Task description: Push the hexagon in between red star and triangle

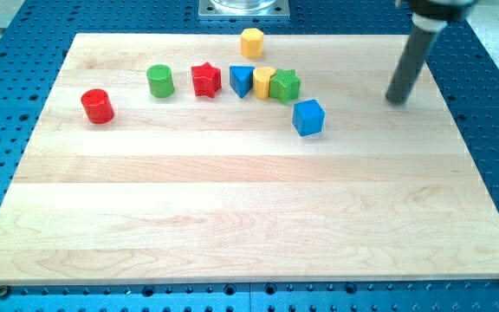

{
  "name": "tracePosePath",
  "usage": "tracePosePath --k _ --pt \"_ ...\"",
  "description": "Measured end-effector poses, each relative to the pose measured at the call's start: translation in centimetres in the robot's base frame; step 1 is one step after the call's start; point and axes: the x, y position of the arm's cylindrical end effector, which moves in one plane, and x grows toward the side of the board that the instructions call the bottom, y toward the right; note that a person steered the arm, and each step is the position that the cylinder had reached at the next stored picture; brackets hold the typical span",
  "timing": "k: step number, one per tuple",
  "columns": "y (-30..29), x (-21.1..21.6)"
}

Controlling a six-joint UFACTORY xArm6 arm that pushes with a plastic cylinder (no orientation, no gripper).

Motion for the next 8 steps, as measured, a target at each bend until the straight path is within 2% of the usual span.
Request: tracePosePath --k 2,5,6,7,8 --pt "-7.0 -11.4" --pt "-19.4 -11.8" --pt "-19.6 -8.9" --pt "-19.3 -10.7" --pt "-20.3 -10.5"
